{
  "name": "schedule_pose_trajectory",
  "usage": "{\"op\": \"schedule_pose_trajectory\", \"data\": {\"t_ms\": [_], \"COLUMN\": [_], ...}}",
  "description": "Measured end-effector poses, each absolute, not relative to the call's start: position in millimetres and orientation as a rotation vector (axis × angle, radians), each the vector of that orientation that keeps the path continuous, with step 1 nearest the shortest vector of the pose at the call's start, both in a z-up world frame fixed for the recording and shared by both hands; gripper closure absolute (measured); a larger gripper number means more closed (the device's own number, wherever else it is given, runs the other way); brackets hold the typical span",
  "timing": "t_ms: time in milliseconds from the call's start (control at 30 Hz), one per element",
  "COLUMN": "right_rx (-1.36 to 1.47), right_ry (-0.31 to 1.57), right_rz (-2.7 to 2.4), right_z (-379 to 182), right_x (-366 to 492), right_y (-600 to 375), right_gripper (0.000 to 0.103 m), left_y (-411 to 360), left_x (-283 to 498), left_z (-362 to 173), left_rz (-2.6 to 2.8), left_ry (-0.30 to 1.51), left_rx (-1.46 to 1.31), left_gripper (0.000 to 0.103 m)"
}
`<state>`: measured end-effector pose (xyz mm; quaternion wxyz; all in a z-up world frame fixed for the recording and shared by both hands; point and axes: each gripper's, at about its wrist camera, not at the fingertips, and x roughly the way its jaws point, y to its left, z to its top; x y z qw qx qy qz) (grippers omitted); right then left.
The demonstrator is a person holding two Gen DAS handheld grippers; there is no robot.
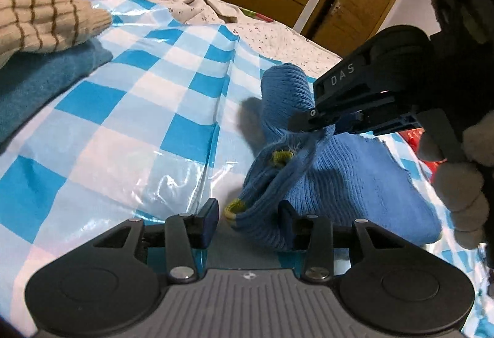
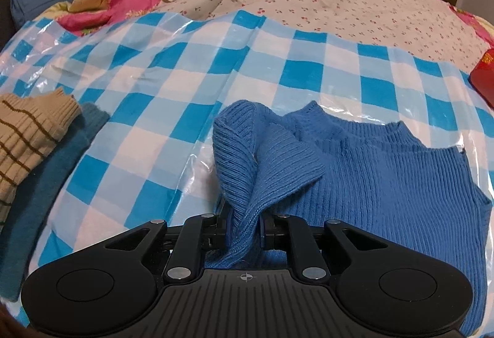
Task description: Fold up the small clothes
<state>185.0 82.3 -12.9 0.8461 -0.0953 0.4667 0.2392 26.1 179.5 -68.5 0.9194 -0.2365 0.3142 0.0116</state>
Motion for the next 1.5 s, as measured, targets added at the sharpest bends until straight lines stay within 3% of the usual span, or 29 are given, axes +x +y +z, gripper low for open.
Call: {"op": "schedule_pose_trajectory", "data": {"t_ms": [200,267,367,533,633,1000,1067,1133,1200,1500], "right_rx": [-0.153,-0.130,-0.136,-0.168,-0.184,-0.151,-0.232,-0.343,-0.419,-0.516], "right_ry": [0.983,0.988,0.986,1.005,1.023,1.071,1.034,0.994,0.969,0.871], "right_rz": [0.509,0.508,0.510,0.513,0.506,0.527,0.514,0.522,0.530,0.506], "right_z": [-10,-11,-15,-13,-14,-16,-13,-9,-7,10], "right_x": [186,188,188,191,198,209,206,198,192,182], "right_y": [66,60,57,62,68,79,85,93,98,80], "right_gripper": [0.090,0.090,0.090,0.081,0.068,0.067,0.069,0.084,0.090,0.093], "left_y": [177,169,157,144,136,128,126,123,120,108], "left_x": [26,29,34,37,35,36,37,37,37,37], "left_z": [-67,-69,-66,-60,-58,-52,-51,-48,-46,-27], "left_rz": [0.024,-0.003,-0.036,-0.052,-0.059,-0.027,-0.020,-0.017,-0.014,-0.041], "left_ry": [0.635,0.650,0.649,0.636,0.628,0.650,0.657,0.659,0.660,0.638], "left_rx": [-0.469,-0.441,-0.401,-0.358,-0.314,-0.282,-0.270,-0.261,-0.250,-0.231], "left_gripper": [0.052,0.068,0.075,0.075,0.075,0.076,0.077,0.078,0.078,0.079]}}
